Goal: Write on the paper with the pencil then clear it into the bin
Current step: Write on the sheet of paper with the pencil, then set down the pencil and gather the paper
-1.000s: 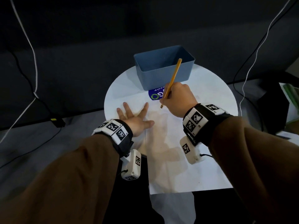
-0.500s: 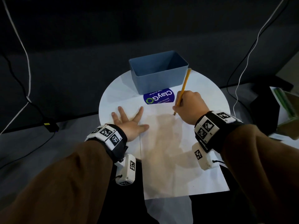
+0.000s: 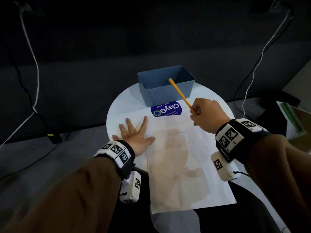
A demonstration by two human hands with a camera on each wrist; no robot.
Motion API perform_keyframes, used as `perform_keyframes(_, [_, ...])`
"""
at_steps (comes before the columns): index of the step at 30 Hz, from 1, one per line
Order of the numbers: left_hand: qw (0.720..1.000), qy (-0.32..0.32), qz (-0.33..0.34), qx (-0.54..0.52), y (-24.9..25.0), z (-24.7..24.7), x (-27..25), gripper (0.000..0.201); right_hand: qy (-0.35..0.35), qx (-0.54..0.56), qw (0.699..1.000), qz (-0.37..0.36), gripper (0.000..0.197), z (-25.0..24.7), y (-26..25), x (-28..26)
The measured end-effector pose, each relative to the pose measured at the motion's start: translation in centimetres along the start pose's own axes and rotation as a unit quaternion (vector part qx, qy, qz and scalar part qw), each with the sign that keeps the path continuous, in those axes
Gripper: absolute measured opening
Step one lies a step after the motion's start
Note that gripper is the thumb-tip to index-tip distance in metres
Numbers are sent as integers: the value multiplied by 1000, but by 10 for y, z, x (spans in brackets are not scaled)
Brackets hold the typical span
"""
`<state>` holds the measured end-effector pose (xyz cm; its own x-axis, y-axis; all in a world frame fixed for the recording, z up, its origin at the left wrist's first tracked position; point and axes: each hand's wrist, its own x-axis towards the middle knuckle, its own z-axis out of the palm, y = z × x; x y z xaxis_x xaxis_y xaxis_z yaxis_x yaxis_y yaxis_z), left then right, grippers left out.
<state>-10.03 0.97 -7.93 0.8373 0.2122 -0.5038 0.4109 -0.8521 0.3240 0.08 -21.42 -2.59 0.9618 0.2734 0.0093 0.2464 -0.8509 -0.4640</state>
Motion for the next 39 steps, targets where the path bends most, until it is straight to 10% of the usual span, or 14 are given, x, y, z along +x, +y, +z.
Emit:
perform_keyframes(21, [999, -2, -27, -29, 1, 0, 9, 85, -52, -164, 979, -111, 21, 74, -67, 47])
perform_keyframes(33, [999, 13, -25, -18, -5, 1, 9, 84, -136, -123, 982, -53, 44, 0, 10, -53])
perform_keyframes(39, [990, 126, 7, -66, -11, 11, 2, 65, -206, -155, 965, -53, 72, 25, 19, -79])
